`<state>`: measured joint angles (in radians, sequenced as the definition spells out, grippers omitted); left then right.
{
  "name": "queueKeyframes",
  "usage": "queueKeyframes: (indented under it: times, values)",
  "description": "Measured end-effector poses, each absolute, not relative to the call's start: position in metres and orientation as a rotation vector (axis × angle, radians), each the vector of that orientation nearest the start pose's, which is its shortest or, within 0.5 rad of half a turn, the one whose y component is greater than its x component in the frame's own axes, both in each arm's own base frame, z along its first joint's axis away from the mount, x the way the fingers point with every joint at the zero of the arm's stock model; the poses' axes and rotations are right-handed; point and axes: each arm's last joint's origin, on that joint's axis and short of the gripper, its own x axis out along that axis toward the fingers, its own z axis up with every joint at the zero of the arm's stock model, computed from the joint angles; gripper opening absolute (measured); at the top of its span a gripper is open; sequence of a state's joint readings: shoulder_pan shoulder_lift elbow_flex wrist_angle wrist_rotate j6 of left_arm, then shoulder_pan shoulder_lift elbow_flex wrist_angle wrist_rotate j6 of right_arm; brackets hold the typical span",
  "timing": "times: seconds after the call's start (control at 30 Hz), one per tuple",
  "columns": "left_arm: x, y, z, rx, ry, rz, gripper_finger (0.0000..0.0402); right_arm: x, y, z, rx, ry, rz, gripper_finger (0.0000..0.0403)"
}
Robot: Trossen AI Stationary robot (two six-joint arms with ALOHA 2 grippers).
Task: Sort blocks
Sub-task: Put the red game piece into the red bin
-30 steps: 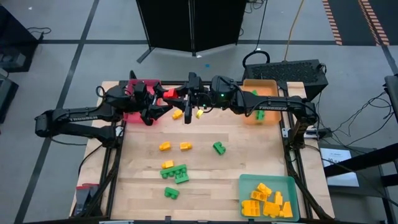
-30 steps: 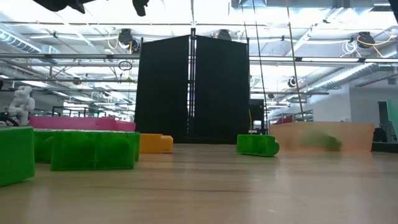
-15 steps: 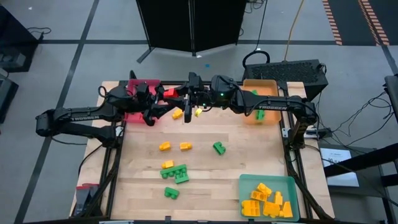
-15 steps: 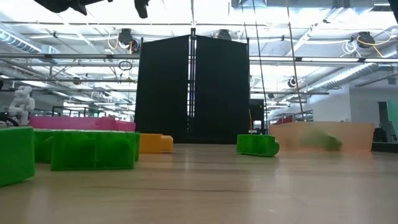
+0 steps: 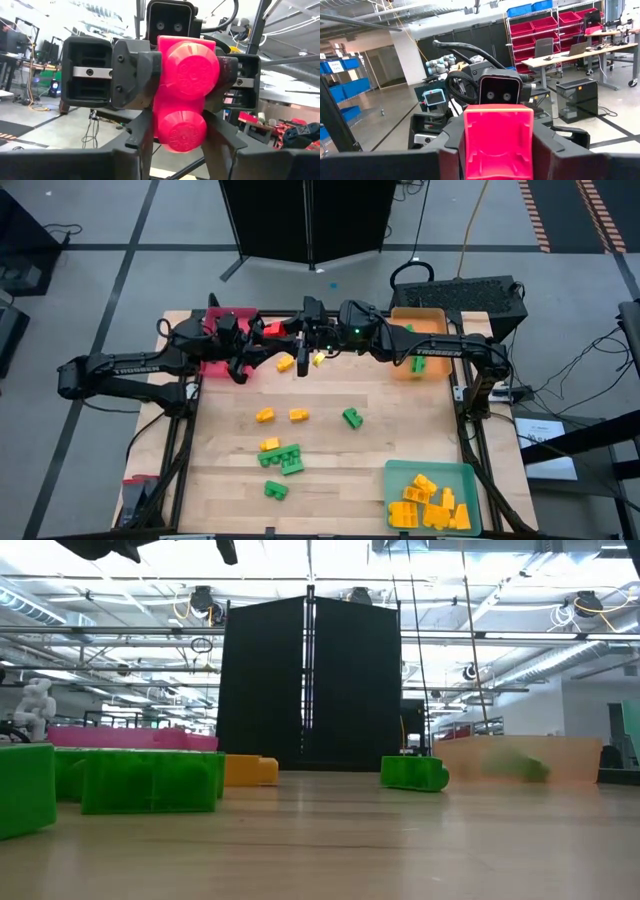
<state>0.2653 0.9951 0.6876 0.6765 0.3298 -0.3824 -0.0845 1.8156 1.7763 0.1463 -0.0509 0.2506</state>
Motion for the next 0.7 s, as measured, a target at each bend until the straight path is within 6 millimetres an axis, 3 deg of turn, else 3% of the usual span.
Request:
queueKeyframes:
  times: [0.4,0.57,0.7]
  values:
    - [0.2114,0.0478,0.3423,-0.271,-0.334,-0.131,0.0130,0.4258,-0.0344,0.4206,0.243,-0.114,-0.019,0.0123]
    - [0.2116,0.0479,0.3421,-0.279,-0.330,-0.132,0.0125,0.4249,-0.0331,0.4218,0.263,-0.114,-0.002,0.0243]
    - [0.2114,0.0492,0.3419,-0.279,-0.332,-0.119,0.0125,0.4217,-0.0345,0.4255,0.249,-0.124,-0.010,0.0289]
